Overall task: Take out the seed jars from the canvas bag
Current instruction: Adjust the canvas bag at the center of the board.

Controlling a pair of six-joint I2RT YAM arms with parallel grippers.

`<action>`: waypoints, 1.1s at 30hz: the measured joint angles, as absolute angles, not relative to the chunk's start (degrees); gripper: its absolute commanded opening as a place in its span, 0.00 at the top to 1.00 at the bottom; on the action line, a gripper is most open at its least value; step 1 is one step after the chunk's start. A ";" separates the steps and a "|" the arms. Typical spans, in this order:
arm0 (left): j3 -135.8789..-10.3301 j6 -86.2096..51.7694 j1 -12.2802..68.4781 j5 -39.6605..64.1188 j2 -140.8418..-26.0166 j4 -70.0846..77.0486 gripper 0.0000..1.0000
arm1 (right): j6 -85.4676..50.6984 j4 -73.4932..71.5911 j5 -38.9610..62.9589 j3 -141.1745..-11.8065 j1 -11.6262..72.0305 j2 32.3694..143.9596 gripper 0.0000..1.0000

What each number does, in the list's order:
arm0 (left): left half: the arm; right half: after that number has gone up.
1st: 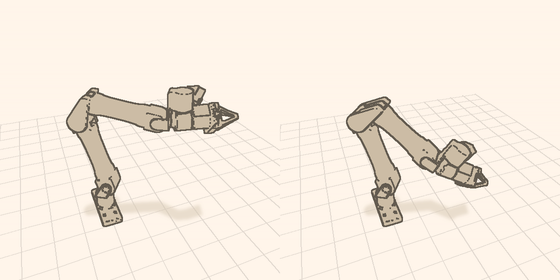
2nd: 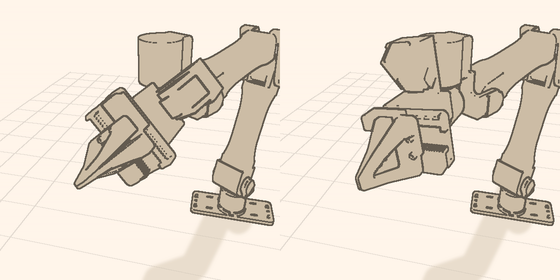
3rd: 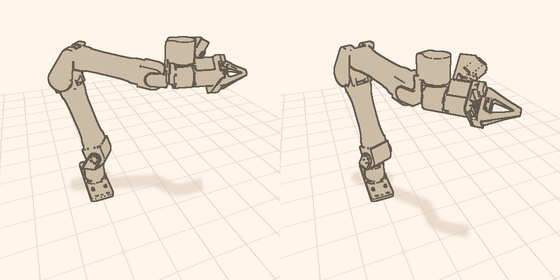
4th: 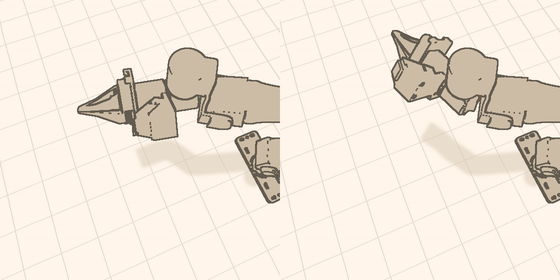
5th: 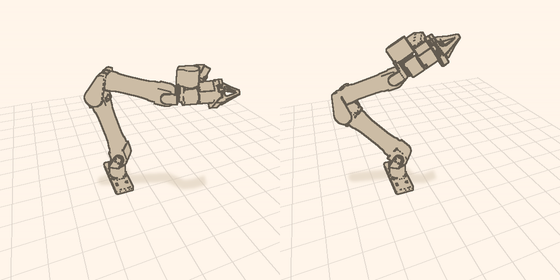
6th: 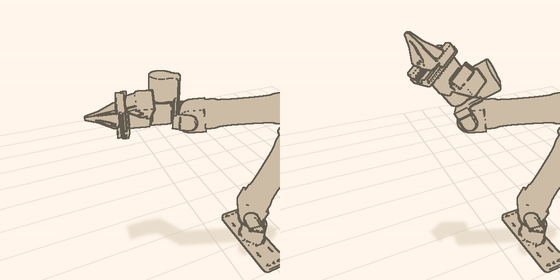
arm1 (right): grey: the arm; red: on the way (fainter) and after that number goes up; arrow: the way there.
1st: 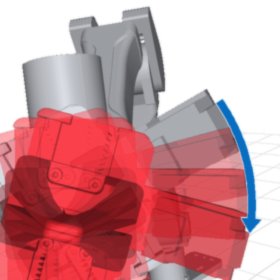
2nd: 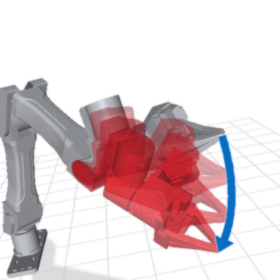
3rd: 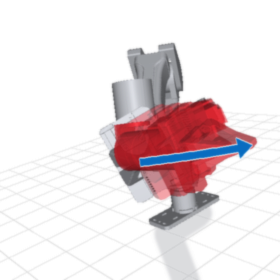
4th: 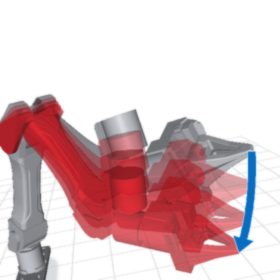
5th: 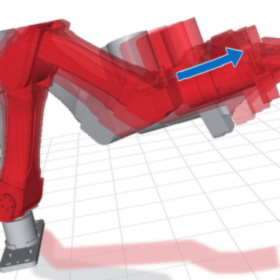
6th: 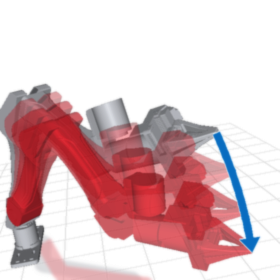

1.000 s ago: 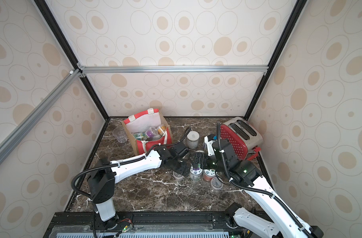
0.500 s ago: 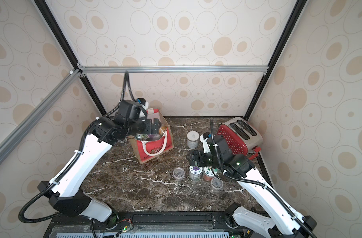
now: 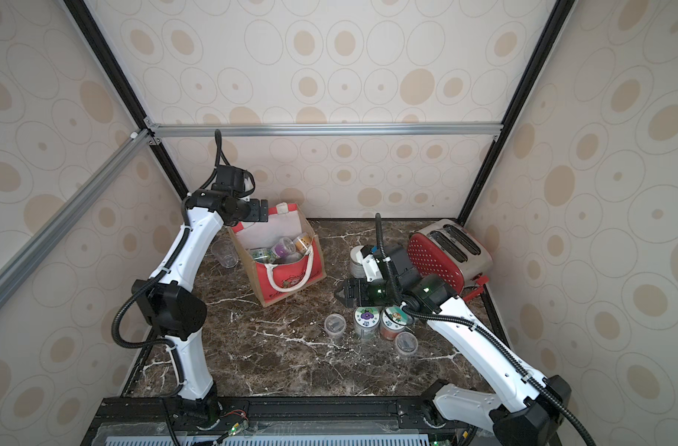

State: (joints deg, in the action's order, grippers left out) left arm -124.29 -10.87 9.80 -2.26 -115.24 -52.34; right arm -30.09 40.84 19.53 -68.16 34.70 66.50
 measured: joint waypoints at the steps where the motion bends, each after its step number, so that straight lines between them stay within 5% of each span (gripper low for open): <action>1: -124.33 -10.26 9.61 -1.93 -116.18 -52.34 0.02 | -29.89 40.80 19.77 -68.29 34.70 66.89 0.10; 8: -124.79 -6.55 8.97 -1.10 -120.25 -51.44 0.06 | -28.56 40.95 21.58 -69.71 34.76 70.15 0.14; 10: -124.79 -5.93 8.93 0.58 -120.22 -51.29 0.22 | -28.03 41.08 22.04 -70.87 35.11 71.18 0.17; 15: -122.69 -5.34 8.84 6.11 -119.42 -49.28 0.86 | -26.81 41.39 21.85 -76.84 37.71 74.89 0.29; 17: -121.45 -5.41 8.84 7.11 -118.67 -48.49 0.99 | -26.30 41.41 21.39 -79.99 39.13 77.03 0.36; 33: -111.18 -6.79 17.69 7.07 -104.27 -43.79 1.00 | -23.59 40.51 12.99 -99.63 45.43 97.08 0.63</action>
